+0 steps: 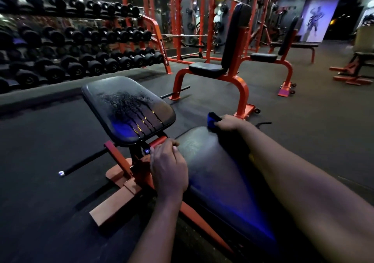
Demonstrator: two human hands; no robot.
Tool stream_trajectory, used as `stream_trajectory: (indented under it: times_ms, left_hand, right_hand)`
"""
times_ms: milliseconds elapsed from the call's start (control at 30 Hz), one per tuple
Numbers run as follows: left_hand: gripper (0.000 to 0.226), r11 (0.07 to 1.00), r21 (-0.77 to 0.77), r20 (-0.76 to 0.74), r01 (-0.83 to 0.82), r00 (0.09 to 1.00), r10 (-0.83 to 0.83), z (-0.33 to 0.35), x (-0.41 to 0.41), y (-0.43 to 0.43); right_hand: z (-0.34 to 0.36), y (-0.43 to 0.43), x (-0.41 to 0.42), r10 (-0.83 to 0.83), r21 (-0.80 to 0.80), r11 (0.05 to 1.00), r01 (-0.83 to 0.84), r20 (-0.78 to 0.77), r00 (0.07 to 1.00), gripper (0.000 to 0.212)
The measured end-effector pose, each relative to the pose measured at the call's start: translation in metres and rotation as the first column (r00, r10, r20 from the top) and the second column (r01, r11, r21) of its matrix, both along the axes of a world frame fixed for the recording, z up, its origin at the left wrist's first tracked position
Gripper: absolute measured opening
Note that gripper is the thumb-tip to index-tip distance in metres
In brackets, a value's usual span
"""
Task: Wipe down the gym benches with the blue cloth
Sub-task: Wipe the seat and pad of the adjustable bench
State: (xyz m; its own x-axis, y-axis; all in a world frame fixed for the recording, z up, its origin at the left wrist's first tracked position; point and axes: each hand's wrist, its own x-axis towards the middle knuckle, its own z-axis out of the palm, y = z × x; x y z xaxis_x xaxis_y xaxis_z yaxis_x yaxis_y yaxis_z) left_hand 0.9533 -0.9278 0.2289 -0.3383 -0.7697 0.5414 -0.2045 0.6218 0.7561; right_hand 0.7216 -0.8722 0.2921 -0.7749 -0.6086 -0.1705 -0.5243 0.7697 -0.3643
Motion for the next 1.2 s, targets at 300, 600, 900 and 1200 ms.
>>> stream_trajectory:
  times_ms: [300,600,900,1200]
  left_hand:
    - [0.032,0.993,0.076,-0.103,-0.093,0.99,0.1,-0.004,-0.004,-0.004]
    - [0.032,0.964,0.122,0.109,-0.237,0.968,0.225,-0.001,0.023,-0.007]
    - [0.028,0.975,0.157,0.028,-0.16,0.987,0.158,-0.011,0.091,-0.046]
    - [0.025,0.978,0.204,0.092,-0.032,0.996,0.013,-0.014,0.118,-0.045]
  right_hand:
    - [0.003,-0.066,0.029,0.349,0.053,0.937,-0.346,-0.062,0.935,0.045]
    - [0.003,-0.084,0.07,0.497,0.142,0.866,-0.48,-0.121,0.859,0.043]
    - [-0.002,-0.079,0.114,0.595,0.088,0.803,-0.589,-0.146,0.79,0.041]
    - [-0.001,-0.064,0.181,0.657,0.275,0.752,-0.599,-0.248,0.712,0.045]
